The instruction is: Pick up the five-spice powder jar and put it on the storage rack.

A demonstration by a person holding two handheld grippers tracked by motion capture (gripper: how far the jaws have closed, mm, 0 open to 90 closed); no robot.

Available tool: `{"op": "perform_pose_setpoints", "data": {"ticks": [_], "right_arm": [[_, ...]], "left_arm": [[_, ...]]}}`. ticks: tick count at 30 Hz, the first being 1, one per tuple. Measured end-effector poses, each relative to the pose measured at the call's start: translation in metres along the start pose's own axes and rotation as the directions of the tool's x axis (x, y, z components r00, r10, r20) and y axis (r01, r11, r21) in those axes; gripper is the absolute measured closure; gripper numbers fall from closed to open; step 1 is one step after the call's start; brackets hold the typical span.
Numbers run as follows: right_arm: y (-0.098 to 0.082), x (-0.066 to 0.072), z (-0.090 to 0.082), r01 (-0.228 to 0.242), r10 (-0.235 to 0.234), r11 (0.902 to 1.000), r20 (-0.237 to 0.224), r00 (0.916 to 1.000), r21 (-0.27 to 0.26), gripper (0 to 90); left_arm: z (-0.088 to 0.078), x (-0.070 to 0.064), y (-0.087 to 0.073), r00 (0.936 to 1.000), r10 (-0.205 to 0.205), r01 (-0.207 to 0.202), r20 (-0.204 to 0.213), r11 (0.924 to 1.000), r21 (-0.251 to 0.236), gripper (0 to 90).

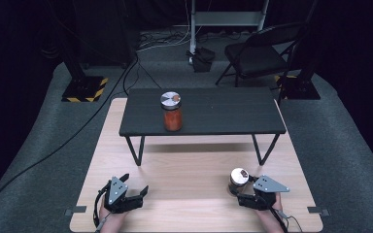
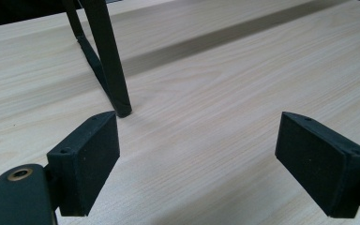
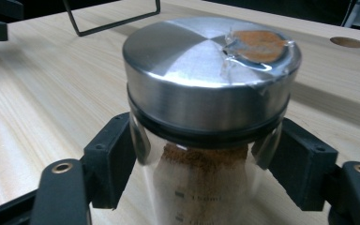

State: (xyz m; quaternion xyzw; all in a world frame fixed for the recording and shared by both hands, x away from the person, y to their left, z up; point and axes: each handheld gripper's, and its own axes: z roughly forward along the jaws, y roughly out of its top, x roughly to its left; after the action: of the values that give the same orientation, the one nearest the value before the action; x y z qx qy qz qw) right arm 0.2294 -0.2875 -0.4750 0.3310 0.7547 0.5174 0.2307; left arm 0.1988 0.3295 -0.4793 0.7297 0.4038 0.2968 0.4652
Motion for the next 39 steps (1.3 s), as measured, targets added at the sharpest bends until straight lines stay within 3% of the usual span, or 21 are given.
{"op": "perform_pose_setpoints", "data": {"ticks": [11,24,39], "right_arm": [[0.009,0.006,-0.002,0.013,-0.014,0.9997,0.025,0.9996,0.02,29.8],[0.027,0.0,-0.025,-0.014,0.015,0.9998,0.052,0.9986,-0.013,29.8],[0.068,-0.004,-0.044,0.01,-0.006,0.9987,0.077,0.997,-0.049,29.8]], "left_arm": [[0.0,0.0,0.0,1.0,-0.003,0.003,0.0,1.0,0.0,14.0],[0.0,0.0,-0.001,1.0,-0.006,0.006,-0.004,1.0,-0.003,14.0],[0.0,0.0,0.0,1.0,-0.009,0.009,-0.004,1.0,-0.002,14.0]]}}
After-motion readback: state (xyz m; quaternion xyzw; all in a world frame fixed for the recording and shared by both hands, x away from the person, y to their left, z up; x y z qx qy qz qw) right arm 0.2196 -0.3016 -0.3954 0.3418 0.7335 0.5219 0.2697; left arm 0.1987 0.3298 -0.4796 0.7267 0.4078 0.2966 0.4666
